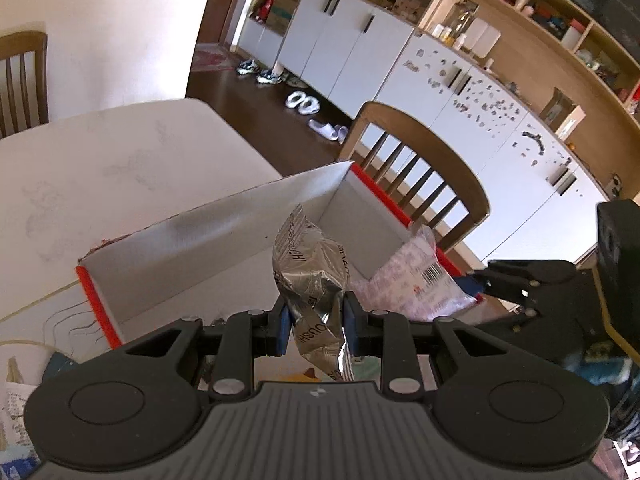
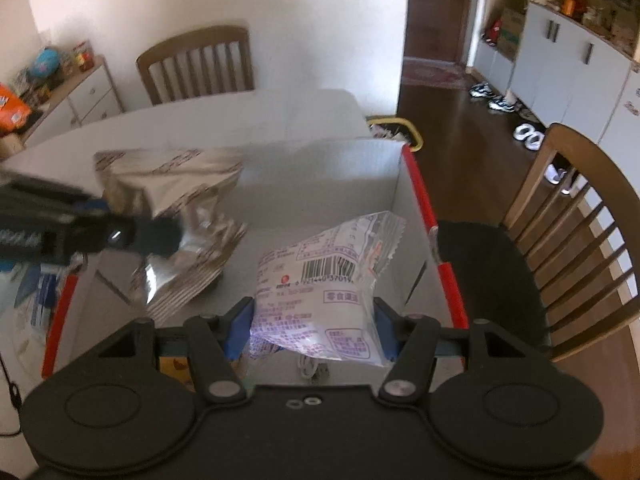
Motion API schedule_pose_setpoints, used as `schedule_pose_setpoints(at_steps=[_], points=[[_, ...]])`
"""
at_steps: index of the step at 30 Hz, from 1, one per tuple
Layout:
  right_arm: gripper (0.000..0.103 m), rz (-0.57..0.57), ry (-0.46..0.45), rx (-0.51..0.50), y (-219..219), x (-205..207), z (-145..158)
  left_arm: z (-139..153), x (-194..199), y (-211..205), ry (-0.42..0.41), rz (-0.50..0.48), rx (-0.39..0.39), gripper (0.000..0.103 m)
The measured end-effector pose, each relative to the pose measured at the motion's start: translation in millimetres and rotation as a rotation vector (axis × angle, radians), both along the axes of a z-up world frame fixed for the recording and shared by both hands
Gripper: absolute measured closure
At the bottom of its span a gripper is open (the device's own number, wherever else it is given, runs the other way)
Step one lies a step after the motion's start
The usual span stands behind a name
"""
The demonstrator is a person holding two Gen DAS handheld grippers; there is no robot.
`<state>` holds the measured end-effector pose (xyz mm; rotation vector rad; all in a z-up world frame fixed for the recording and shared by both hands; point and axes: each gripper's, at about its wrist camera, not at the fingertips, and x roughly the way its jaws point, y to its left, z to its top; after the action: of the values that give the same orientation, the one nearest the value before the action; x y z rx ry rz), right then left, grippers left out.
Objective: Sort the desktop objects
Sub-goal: 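Lift the foil bag and clear bag and carry them into the shoebox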
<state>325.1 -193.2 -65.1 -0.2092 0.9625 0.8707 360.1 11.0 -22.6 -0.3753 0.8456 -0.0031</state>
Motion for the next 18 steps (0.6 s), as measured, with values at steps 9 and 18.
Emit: schedule_pose_setpoints(at_steps=[9,18], points=[[0.042,0.094,0.038,-0.091,11,3,-26,-25,28,2,0.076,-0.03,0.013,0.078],[0.042,0.156,0.06,-0.174,28,5,-42,-42,52,-4,0.152,-0.06,0.049,0.078]])
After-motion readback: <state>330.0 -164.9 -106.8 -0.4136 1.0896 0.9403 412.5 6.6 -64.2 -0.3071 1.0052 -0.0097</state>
